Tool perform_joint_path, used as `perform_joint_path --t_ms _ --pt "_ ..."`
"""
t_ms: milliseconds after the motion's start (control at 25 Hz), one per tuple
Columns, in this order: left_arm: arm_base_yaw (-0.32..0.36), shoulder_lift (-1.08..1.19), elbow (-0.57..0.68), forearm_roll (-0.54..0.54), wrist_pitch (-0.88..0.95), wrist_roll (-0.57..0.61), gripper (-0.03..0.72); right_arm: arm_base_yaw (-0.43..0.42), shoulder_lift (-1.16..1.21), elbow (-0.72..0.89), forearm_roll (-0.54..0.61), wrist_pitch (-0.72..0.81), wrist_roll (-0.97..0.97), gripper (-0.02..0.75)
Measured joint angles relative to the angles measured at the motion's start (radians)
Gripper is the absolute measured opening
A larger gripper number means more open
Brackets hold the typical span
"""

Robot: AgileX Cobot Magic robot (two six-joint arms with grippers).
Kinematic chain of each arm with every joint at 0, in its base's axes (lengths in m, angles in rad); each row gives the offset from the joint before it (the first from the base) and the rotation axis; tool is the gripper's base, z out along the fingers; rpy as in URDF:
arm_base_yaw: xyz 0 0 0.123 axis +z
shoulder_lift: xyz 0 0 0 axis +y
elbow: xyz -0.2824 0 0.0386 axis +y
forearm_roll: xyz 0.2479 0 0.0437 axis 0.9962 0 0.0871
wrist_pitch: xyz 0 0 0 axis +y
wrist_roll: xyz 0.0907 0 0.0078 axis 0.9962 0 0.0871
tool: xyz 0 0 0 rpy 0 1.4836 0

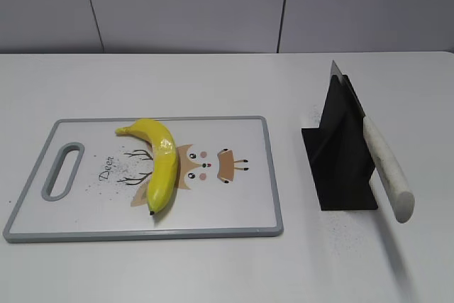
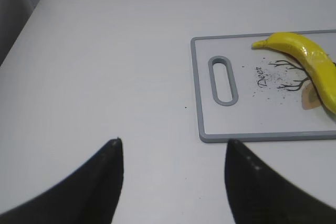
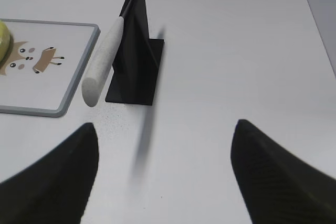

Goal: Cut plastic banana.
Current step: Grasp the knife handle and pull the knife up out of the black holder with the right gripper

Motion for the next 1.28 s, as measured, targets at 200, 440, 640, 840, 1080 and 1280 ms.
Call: perform_joint_path --t_ms 200,440,640,840,1080,1280 --pt "0.000 0.000 0.000 0.000 0.000 0.000 0.588 0.000 0.000 0.000 0.000 0.000 0.000 0.592" --pt "0.000 0.000 0.000 0.000 0.000 0.000 0.588 0.000 0.000 0.000 0.000 0.000 0.000 0.592" --pt "0.000 0.000 0.000 0.000 0.000 0.000 0.588 0.000 0.000 0.000 0.000 0.000 0.000 0.592" --pt "0.000 0.000 0.000 0.000 0.000 0.000 0.588 0.000 0.000 0.000 0.000 0.000 0.000 0.592" --pt "0.000 0.000 0.000 0.000 0.000 0.000 0.588 0.000 0.000 0.000 0.004 -0.003 0.000 0.592" --pt "0.000 0.000 0.000 0.000 0.000 0.000 0.588 0.000 0.115 -0.015 0.037 -0.013 0.002 0.578"
